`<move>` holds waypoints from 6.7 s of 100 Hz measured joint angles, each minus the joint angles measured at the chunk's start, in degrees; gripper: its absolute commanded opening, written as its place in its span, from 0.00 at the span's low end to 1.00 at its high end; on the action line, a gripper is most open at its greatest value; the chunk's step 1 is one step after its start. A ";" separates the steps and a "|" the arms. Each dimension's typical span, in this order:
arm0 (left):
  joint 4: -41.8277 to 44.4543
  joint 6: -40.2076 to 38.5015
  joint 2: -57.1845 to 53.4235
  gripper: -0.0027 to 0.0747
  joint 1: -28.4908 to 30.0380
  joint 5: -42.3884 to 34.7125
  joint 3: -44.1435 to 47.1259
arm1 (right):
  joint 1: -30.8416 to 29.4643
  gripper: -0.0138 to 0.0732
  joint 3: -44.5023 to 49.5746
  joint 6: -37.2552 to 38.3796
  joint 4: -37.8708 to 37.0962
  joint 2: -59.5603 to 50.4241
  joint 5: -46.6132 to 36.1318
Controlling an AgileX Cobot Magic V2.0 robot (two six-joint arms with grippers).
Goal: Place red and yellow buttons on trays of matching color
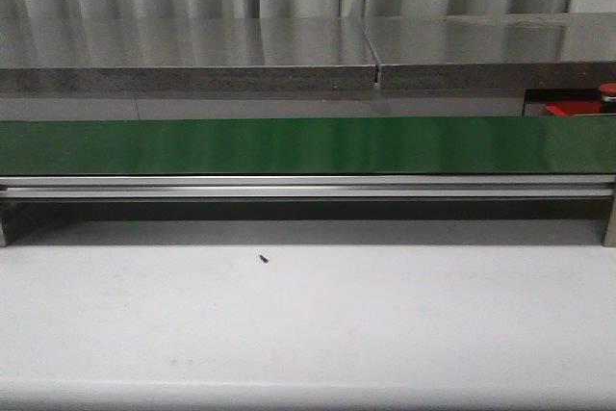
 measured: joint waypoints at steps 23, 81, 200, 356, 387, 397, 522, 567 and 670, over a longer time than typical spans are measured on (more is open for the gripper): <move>0.00 0.00 0.00 0.01 0.00 0.00 0.00 | 0.00 0.02 0.00 0.12 0.00 0.00 0.08; 0.00 0.00 0.00 0.88 0.00 2.47 0.00 | 0.00 0.02 0.00 0.12 0.00 0.00 0.12; 0.25 -11.62 65.56 0.88 19.96 6.09 -42.66 | 0.00 0.02 0.00 0.22 0.00 0.00 0.12; 0.03 -11.62 103.97 0.83 20.39 8.00 -73.17 | 0.00 0.02 0.00 0.22 0.00 0.00 0.21; 0.03 -11.62 104.25 0.43 20.39 8.13 -73.17 | 0.00 0.02 0.00 0.22 0.00 0.00 0.21; 0.03 -11.62 104.25 0.28 20.39 8.13 -73.17 | 0.00 0.02 0.00 0.22 0.00 0.00 0.21; -4.21 -8.74 71.75 0.01 11.58 7.56 -47.01 | 0.00 0.02 0.00 0.22 0.00 0.00 0.21; -6.97 -8.31 78.54 0.01 11.48 6.73 -46.92 | 0.00 0.02 0.00 0.22 0.00 0.00 0.21; -5.29 -4.20 72.97 0.88 11.60 10.50 -55.76 | 0.00 0.02 0.00 0.22 0.00 0.00 0.21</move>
